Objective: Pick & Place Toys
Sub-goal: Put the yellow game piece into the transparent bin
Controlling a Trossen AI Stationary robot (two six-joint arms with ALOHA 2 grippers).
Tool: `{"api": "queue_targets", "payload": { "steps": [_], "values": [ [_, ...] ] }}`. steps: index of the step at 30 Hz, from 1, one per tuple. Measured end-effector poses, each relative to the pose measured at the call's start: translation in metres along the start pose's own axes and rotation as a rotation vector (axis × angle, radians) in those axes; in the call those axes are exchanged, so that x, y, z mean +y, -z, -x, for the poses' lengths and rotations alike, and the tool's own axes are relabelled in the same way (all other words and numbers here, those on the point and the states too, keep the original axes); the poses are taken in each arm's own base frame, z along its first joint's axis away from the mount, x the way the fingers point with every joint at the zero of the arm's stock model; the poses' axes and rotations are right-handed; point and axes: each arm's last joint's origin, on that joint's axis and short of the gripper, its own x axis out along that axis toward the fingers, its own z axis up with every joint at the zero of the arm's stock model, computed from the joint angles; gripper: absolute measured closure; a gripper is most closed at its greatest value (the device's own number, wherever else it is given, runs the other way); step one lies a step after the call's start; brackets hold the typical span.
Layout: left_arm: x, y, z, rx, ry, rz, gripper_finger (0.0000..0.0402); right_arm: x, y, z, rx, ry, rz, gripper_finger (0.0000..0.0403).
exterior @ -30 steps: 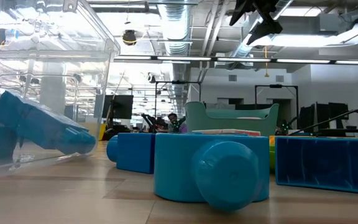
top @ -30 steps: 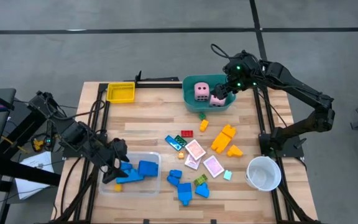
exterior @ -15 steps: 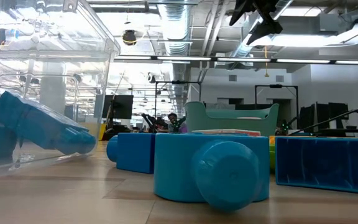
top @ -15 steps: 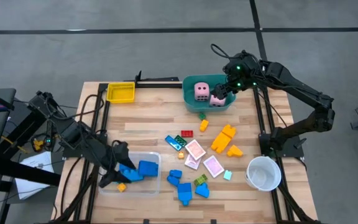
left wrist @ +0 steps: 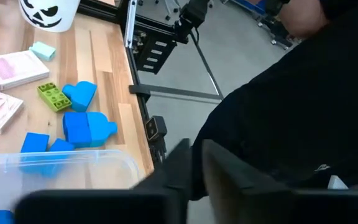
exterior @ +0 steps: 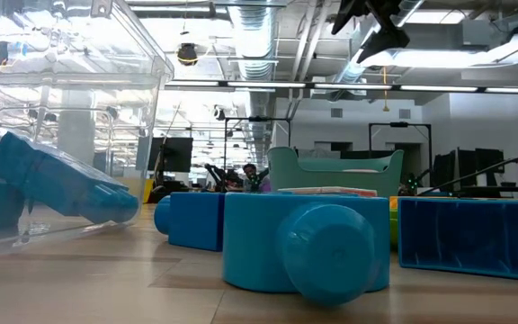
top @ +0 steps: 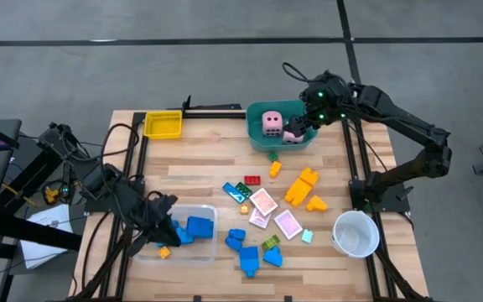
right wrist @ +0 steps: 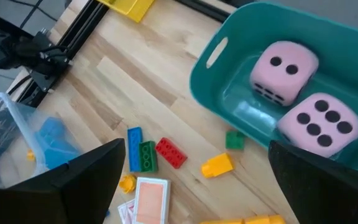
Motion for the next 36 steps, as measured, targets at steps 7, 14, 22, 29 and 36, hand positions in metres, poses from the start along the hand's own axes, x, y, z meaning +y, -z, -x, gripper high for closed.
{"api": "queue_targets", "payload": {
  "steps": [7, 14, 22, 29, 36],
  "values": [
    [-0.002, -0.002, 0.0, -0.016, 0.021, -0.003, 0.0396, 0.004, 0.009, 0.001, 0.035, 0.055, -0.027, 0.0017],
    [-0.007, -0.008, 0.001, -0.061, 0.103, -0.058, 0.0401, 0.011, 0.021, 0.006, 0.053, 0.09, -0.037, 0.0017],
    [-0.007, -0.011, 0.001, -0.113, 0.07, -0.072, 0.0398, 0.018, 0.044, 0.026, 0.071, 0.154, -0.075, 0.0017],
    [-0.002, -0.016, 0.002, -0.251, -0.129, -0.05, 0.0368, 0.023, 0.074, 0.04, 0.141, 0.26, -0.122, 0.0017],
    [0.005, -0.027, 0.008, -0.394, -0.259, -0.067, 0.0295, 0.032, 0.099, 0.039, 0.188, 0.33, -0.187, 0.0017]
  ]
}}
